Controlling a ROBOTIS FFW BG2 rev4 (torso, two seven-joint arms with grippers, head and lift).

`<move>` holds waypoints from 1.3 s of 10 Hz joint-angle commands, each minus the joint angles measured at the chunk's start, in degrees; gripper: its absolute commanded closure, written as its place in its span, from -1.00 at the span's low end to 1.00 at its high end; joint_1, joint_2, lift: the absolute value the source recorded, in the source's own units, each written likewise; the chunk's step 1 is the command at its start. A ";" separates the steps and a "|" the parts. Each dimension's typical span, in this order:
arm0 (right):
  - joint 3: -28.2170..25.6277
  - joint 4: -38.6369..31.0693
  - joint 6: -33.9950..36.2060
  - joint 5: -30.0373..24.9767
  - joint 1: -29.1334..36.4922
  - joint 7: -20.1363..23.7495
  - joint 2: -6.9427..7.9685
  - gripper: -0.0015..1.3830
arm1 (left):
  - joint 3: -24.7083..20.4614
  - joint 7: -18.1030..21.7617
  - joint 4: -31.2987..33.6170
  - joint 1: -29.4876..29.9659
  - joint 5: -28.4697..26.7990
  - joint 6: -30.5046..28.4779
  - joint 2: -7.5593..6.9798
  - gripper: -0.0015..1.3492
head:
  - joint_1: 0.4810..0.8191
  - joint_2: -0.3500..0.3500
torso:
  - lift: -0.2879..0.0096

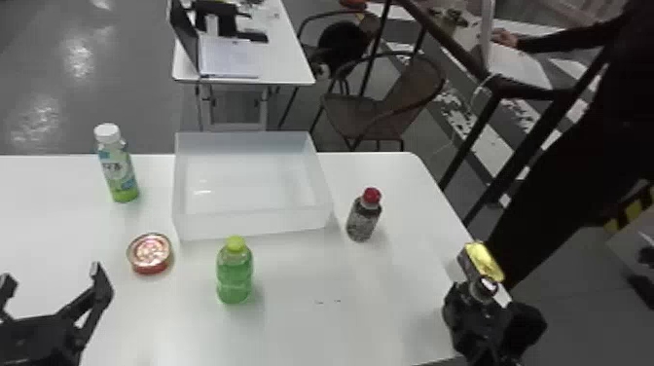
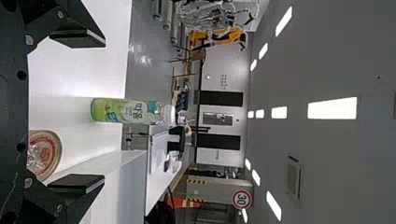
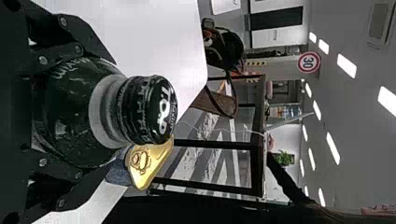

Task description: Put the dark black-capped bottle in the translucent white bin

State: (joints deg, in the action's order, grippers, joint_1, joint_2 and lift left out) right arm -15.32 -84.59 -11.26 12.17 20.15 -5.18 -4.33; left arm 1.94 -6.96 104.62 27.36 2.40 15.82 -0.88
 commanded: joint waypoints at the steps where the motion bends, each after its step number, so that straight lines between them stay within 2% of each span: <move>1: 0.02 0.04 0.01 -0.13 -0.29 0.25 0.12 0.03 | 0.00 0.01 -0.03 -0.11 -0.03 0.00 0.00 -0.61 | 0.27 -0.74 | 0.50; 3: 0.11 -2.25 0.10 2.07 -0.12 2.63 0.47 0.03 | 0.08 0.10 -0.03 -0.20 -0.03 -0.09 -0.09 -0.61 | 0.27 -0.72 | 0.50; 4: 0.55 -7.08 2.29 2.33 0.32 3.33 1.08 0.03 | 0.08 0.10 -0.03 -0.29 -0.03 -0.35 0.00 -0.61 | 0.27 -0.71 | 0.50; 5: 0.55 -12.27 8.80 4.09 -1.08 6.58 1.43 0.03 | 0.08 0.10 -0.03 -0.29 -0.12 -0.44 0.09 -0.61 | 0.27 -0.67 | 0.50; 6: 0.55 -14.20 13.46 4.53 -4.95 13.53 0.91 0.03 | 0.17 0.10 -0.03 -0.37 -0.12 -0.44 0.00 -0.61 | 0.27 -0.59 | 0.50; 7: 1.52 -15.61 16.62 4.62 -8.73 17.39 0.29 0.03 | 0.43 0.10 -0.12 -0.64 -0.03 -0.88 -0.26 -0.61 | 0.27 -0.45 | 0.50; 8: 3.27 -15.87 18.11 4.71 -12.68 19.85 0.03 0.03 | 0.52 0.10 -0.21 -0.73 -0.03 -0.97 -0.26 -0.61 | 0.27 -0.39 | 0.50; 10: 6.88 -10.33 19.34 5.94 -21.03 26.62 -0.41 0.03 | 0.87 0.10 -0.47 -1.25 0.15 -1.23 -0.35 -0.62 | 0.27 -0.21 | 0.50; 12: 12.42 -1.63 15.56 7.52 -26.48 31.54 -0.59 0.03 | 1.31 0.10 -0.82 -1.69 0.41 -1.58 -0.70 -0.62 | 0.27 -0.04 | 0.50; 13: 14.52 4.69 12.49 6.90 -29.65 34.88 -0.59 0.02 | 1.23 0.10 -1.00 -1.69 0.59 -1.58 -0.35 -0.62 | 0.27 0.05 | 0.50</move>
State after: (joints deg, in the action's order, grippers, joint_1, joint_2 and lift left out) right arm -2.24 -83.70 3.13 19.40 -7.57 29.37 -4.90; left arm 3.18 -6.86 103.70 25.69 2.87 14.27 -1.42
